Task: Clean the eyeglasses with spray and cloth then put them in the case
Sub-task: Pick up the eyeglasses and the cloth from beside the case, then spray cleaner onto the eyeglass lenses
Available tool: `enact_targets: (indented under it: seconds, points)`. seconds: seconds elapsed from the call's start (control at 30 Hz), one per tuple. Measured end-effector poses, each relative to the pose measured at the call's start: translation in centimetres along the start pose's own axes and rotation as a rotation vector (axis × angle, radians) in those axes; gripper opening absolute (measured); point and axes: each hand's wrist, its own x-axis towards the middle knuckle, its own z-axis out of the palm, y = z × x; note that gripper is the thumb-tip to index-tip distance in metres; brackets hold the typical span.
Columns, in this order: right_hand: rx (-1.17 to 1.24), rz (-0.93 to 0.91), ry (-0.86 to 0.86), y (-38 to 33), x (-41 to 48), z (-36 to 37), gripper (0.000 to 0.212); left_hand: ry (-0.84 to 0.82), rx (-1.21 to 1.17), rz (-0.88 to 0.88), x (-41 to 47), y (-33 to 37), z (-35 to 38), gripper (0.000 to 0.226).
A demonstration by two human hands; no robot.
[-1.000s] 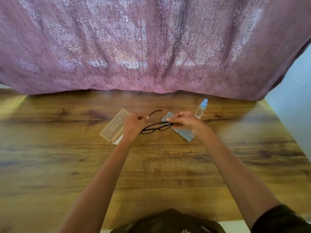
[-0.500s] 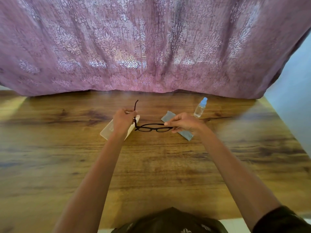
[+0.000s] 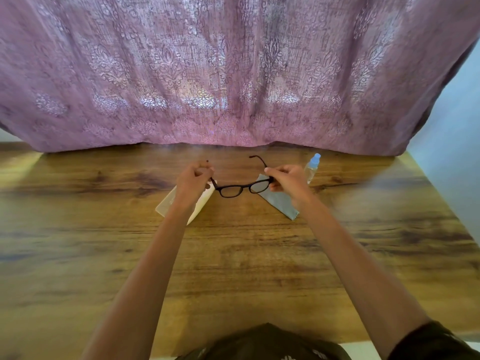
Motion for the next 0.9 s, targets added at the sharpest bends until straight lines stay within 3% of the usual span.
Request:
enact_targets:
  seconds: [0.1,0.17,0.27,0.33,0.5,0.63,0.73,0.9]
  points:
    - [0.039,0.021,0.043,-0.7,0.2,-0.1,0.015,-0.023,0.158,0.159,-0.6,0.2,-0.3,0.021]
    - [0.057,0.043,0.049,-1.3,0.5,-0.4,0.014,0.002,0.377,0.392,-1.1,0.3,-0.7,0.021]
    - [0.087,0.072,0.054,-2.3,0.7,-0.8,0.017,-0.055,0.48,0.725,-2.0,0.6,-1.1,0.033]
    - [0.085,0.089,0.047,-3.0,0.9,-1.1,0.02,-0.089,0.532,0.825,-2.5,0.9,-1.2,0.033]
    - [0.147,0.136,0.03,-4.3,1.3,-1.8,0.014,0.02,0.695,1.119,-2.7,1.6,-0.6,0.028]
    - [0.211,0.145,0.025,-4.8,1.4,-2.5,0.012,0.063,0.727,1.153,-2.4,2.1,0.0,0.032]
    - [0.153,0.077,0.071,-4.0,1.2,-2.9,0.015,0.099,0.669,1.055,-2.2,3.2,1.0,0.025]
    - [-0.301,-0.401,0.442,0.1,0.6,-3.7,0.009,0.179,0.56,0.891,-2.4,4.5,2.5,0.021]
